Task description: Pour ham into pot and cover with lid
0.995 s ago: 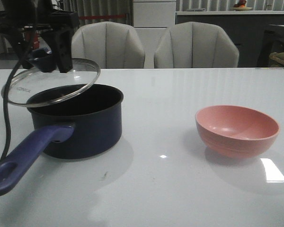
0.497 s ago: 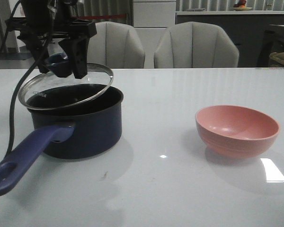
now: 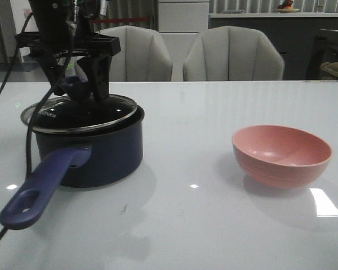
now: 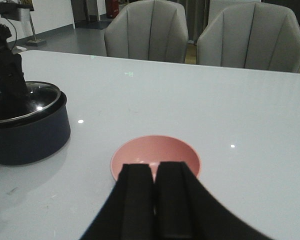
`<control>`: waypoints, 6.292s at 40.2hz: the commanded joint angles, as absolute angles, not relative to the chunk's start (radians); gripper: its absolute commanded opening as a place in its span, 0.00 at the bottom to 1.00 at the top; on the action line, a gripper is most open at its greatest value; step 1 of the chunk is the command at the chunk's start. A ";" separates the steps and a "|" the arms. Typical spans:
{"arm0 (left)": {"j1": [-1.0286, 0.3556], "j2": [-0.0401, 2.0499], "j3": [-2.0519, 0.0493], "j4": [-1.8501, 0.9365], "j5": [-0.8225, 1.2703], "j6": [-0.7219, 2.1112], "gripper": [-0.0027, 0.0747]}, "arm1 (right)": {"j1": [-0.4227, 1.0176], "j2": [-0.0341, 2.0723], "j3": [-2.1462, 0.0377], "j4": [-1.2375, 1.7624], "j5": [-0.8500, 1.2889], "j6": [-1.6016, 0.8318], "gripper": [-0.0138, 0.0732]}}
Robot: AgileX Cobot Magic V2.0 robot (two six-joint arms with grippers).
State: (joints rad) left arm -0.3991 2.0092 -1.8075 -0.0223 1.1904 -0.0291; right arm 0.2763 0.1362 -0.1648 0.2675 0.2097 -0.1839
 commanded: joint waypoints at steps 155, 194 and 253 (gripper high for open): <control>-0.423 0.030 -0.330 -0.030 0.345 -0.035 0.18 | 0.278 0.144 -0.194 0.276 0.123 -0.192 0.32; -0.197 0.030 -0.099 0.000 0.050 -0.036 0.18 | 0.278 0.144 -0.194 0.276 0.123 -0.192 0.32; -0.116 -0.025 0.026 0.000 -0.076 -0.036 0.18 | 0.278 0.144 -0.194 0.276 0.123 -0.192 0.32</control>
